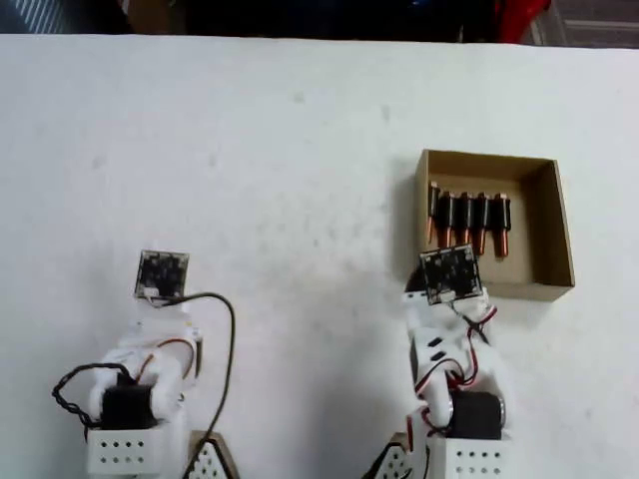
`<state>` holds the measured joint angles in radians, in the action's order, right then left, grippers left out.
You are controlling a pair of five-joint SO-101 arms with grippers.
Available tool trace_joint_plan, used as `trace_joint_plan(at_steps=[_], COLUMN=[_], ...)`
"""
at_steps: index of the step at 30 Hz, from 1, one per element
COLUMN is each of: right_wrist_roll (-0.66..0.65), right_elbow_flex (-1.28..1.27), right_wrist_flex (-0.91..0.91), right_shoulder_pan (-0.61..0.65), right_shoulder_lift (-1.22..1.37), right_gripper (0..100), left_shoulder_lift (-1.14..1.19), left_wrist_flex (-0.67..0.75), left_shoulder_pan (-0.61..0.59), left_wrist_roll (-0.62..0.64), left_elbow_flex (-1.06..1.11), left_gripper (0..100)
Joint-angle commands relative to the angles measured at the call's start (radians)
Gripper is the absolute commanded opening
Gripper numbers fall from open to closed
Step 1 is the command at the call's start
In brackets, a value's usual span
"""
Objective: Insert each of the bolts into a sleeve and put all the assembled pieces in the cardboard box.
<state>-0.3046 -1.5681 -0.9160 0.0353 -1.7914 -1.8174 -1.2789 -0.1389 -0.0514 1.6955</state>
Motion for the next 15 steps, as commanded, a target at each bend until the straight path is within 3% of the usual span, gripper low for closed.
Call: trace_joint_plan(at_steps=[1, 15], right_wrist_roll=[0.009, 0.009], right_elbow_flex=[-0.032, -0.121], right_wrist_flex=[0.021, 0.018], right_shoulder_pan=[0.005, 0.005], right_shoulder_lift=[-0.008, -0.008], right_gripper=[4.8, 4.8], left_shoulder_lift=[-0.008, -0.008], left_wrist_flex=[-0.006, -0.006], left_shoulder_pan=[0.008, 0.008], left_wrist_roll=[0.000, 0.000], left_elbow_flex=[-0.003, -0.003], left_gripper=[2, 2])
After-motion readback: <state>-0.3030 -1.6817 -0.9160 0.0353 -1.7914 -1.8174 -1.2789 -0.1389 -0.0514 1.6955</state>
